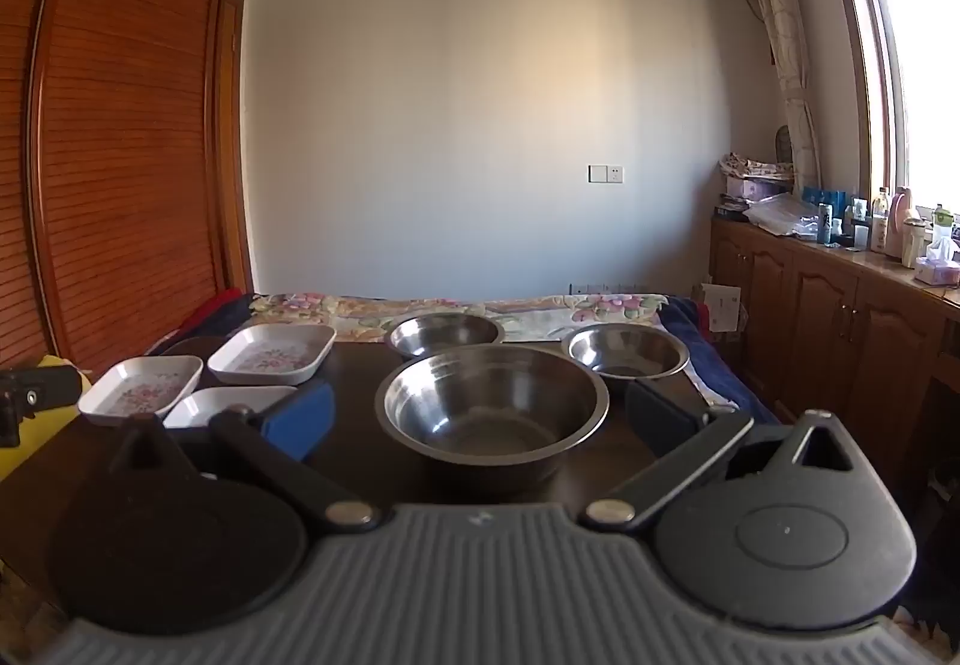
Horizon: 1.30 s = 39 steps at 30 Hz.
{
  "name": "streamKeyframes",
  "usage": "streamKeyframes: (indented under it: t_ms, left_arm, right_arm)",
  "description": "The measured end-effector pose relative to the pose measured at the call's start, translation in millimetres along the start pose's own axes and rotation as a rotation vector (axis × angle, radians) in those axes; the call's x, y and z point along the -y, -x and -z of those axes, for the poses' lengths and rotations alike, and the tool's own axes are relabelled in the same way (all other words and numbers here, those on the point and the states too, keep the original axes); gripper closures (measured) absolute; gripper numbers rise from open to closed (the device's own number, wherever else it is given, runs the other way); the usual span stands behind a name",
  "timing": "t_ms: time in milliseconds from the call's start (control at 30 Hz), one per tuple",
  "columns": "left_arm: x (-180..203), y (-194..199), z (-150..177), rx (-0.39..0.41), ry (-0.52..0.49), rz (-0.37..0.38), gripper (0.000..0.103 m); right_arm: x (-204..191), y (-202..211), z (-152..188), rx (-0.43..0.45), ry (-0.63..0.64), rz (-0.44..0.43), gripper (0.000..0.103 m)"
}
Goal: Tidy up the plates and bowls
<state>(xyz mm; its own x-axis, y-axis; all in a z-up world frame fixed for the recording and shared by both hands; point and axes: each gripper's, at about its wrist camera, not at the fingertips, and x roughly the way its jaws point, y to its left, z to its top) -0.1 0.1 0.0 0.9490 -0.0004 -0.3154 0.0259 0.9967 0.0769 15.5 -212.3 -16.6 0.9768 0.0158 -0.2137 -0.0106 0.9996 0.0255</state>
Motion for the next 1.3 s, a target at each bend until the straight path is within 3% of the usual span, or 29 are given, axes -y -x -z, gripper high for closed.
streamKeyframes:
  t_ms: [1300]
  left_arm:
    - [-1.4,-5.3,5.0,-0.015,-0.017,-0.005,0.0]
  right_arm:
    - [1.5,-0.1,2.8,-0.037,-0.007,0.006,0.0]
